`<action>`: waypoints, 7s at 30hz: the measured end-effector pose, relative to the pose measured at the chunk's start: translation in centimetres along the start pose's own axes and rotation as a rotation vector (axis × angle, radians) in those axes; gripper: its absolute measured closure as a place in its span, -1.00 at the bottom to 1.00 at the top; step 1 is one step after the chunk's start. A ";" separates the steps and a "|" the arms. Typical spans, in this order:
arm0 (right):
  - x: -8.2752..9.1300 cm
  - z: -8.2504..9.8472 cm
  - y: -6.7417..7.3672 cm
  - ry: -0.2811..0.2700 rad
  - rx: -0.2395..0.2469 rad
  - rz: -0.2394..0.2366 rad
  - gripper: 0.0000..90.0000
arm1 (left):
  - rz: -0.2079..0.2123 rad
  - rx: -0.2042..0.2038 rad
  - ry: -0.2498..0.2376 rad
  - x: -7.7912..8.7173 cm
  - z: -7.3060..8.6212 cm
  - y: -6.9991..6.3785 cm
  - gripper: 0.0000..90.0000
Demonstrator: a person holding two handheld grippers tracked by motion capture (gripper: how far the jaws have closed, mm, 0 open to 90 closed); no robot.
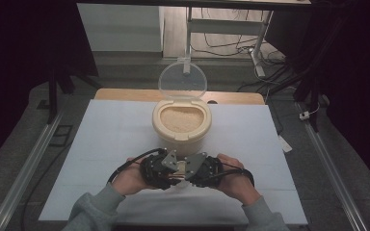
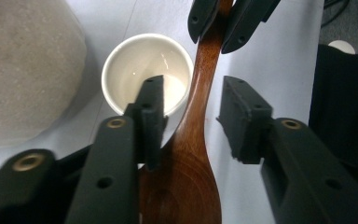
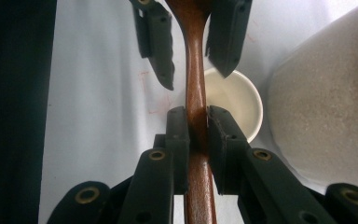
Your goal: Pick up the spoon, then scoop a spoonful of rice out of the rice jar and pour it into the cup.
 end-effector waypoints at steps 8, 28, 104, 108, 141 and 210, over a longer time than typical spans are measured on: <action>0.0 0.0 0.3 0.013 0.045 0.000 0.74 | 0.029 -0.036 0.024 -0.3 0.2 -0.2 0.65; 3.4 0.5 -2.5 -0.291 -0.228 0.107 0.14 | -0.057 -0.020 -0.059 -0.3 -0.1 0.2 0.74; 3.7 1.1 -3.1 -0.829 -0.847 0.051 0.83 | -0.220 0.027 -0.230 0.7 -0.5 1.0 0.76; 3.7 1.1 -3.1 -0.853 -0.848 0.042 0.83 | -0.220 0.027 -0.238 0.8 -0.5 0.9 0.76; 8.2 3.3 -4.4 -0.981 -0.795 0.148 0.84 | -0.264 0.397 -0.365 4.3 10.6 2.5 -0.43; 12.9 3.4 -15.4 -0.922 -0.828 0.531 0.84 | -0.272 0.538 -0.305 4.0 17.4 3.1 -0.50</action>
Point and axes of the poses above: each handheld gripper's, and its own axes: x roughly backward along the jaws, z roughly out of its underside, y roughly to its left, the point moved 7 cm from there along -x, roughly forward along the jaws, and after that the axes turned 1 degree about -y, right-handed, at the moved point
